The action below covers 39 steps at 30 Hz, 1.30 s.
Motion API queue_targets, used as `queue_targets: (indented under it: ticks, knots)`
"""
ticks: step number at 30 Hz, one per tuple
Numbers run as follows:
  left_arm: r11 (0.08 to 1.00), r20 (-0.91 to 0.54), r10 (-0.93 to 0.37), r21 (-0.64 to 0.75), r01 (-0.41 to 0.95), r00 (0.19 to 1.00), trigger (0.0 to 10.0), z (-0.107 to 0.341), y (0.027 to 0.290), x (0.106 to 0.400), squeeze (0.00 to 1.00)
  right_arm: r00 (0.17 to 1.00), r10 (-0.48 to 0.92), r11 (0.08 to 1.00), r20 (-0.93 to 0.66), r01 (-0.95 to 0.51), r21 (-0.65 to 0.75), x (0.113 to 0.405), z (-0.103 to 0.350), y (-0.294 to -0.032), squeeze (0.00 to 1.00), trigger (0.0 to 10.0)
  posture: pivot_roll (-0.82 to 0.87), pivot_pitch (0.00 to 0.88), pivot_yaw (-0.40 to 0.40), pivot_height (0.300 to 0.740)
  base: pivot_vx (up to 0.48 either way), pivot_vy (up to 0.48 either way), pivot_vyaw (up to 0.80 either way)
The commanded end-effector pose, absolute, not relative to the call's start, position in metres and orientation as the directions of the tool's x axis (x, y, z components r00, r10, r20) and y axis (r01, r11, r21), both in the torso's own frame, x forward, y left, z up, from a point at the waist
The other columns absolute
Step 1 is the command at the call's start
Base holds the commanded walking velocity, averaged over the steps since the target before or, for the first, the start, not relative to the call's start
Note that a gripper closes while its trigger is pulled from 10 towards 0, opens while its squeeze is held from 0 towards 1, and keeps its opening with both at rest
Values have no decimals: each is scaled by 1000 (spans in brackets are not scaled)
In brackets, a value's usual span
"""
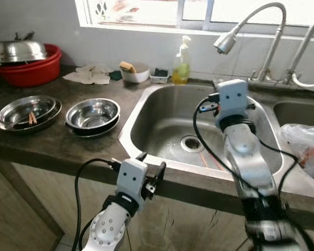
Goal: Kitchen organization
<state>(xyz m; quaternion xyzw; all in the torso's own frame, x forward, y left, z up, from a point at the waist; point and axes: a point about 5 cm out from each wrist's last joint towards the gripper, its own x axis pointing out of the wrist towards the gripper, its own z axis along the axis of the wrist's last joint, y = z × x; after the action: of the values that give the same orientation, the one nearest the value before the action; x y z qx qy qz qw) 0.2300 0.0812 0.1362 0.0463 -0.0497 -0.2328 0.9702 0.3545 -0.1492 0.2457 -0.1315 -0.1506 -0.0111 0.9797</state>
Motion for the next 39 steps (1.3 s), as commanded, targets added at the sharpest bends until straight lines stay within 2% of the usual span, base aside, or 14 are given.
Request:
queue_targets:
  ticks: [1,3,7,13,24,25,26,35,36,37,38,39]
  knots:
    - [886,64,-459,109,451,886,10000,136,82,227,0,967,23,966,255,44,-254,369,250,-150,0,10000,93,31,-34,740,0,0,0]
    - [885,60,-461,105,453,885,10000,136,82,225,0,978,18,972,208,31,-232,378,247,-152,0,10000,94,35,-35,740,0,0,0]
    - [881,48,-468,94,463,882,10000,135,81,220,0,999,24,956,33,-13,-294,394,223,-155,0,10000,97,68,-35,740,0,0,0]
    - [876,37,-479,84,475,877,10000,135,79,214,0,993,-28,949,-119,-11,-314,399,194,-164,0,10000,97,97,-37,740,0,0,0]
    - [874,20,-483,77,480,876,10000,135,81,208,0,969,-55,952,-241,-22,-305,396,163,-172,0,10000,100,115,-29,740,0,0,0]
    - [874,19,-483,78,480,875,10000,135,81,208,0,969,-55,952,-242,-22,-304,395,162,-172,255,10000,101,113,-27,740,0,0,0]
    - [873,17,-484,79,481,875,10000,135,82,208,0,968,-53,952,-243,-24,-304,395,160,-172,1000,10000,102,111,-26,740,0,0,0]
    - [873,12,-483,82,480,876,10000,134,82,210,0,974,-60,955,-219,-8,-296,395,161,-172,1000,10000,105,93,-29,740,0,0,0]
    - [873,13,-482,84,480,876,10000,134,82,211,0,977,-66,958,-203,6,-286,395,164,-172,184,10000,106,90,-31,740,0,0,0]
    - [873,13,-482,84,480,876,10000,134,82,211,0,977,-66,958,-203,6,-286,395,164,-172,184,10000,106,90,-31,740,0,0,0]
    - [876,15,-477,86,475,879,10000,134,83,212,0,988,-65,965,-138,27,-260,395,173,-170,0,10000,112,82,-26,740,0,0,0]
    - [877,16,-476,88,473,879,10000,134,83,213,0,994,-62,970,-93,38,-240,394,179,-169,0,10000,113,79,-24,740,0,0,0]
